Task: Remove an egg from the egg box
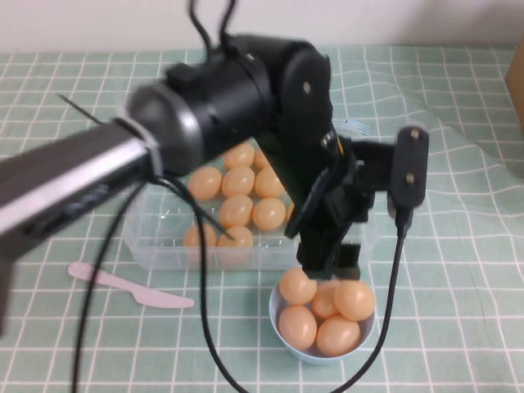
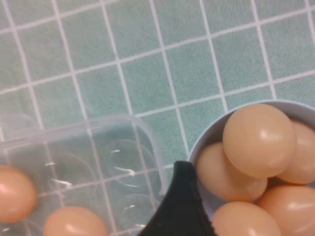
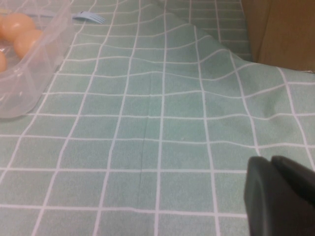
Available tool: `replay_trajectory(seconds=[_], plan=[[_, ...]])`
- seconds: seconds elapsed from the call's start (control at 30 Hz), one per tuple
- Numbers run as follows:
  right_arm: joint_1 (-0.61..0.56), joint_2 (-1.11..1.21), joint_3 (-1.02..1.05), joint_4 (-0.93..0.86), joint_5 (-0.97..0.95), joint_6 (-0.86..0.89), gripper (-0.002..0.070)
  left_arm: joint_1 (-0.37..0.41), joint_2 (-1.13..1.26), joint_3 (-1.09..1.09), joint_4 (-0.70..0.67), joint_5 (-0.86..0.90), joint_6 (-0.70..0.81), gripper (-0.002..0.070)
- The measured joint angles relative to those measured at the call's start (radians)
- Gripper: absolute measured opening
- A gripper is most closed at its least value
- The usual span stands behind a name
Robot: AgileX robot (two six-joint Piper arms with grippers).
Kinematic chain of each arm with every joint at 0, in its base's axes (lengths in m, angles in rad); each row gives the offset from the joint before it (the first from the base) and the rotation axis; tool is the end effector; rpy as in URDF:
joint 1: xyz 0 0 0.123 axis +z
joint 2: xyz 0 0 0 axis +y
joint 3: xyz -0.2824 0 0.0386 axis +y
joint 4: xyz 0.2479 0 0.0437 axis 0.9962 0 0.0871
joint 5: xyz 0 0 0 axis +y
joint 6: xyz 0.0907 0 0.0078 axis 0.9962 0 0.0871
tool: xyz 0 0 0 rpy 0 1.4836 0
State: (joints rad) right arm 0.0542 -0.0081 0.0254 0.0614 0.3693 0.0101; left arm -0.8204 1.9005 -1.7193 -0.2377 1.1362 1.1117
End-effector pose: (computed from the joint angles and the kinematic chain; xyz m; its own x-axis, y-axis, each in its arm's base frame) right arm 0.0527 0.0049 0.1718 -0.2983 0.0512 -0.9531 -0.0553 0.9960 0.0708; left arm 0.2655 -0.3133 0.2925 0.3071 0.8838 -0.3530 0.9489 -0.2558 0.1850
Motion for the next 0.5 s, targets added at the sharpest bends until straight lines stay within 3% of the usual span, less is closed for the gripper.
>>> replay_trajectory(seconds=[0.1, 0.33, 0.5], plan=[[0.0, 0.0, 0.0, 0.0, 0.0, 0.0, -0.0017, 0.013, -0.092, 0.019, -0.058, -0.006, -0.066, 0.0448], [0.0, 0.0, 0.0, 0.0, 0.0, 0.0, -0.0017, 0.122, -0.359, 0.236, -0.162, -0.187, -0.196, 0.0074], [0.0, 0.0, 0.0, 0.0, 0.0, 0.0, -0.0017, 0.218, -0.593, 0.518, -0.268, -0.434, -0.216, 0.0008]])
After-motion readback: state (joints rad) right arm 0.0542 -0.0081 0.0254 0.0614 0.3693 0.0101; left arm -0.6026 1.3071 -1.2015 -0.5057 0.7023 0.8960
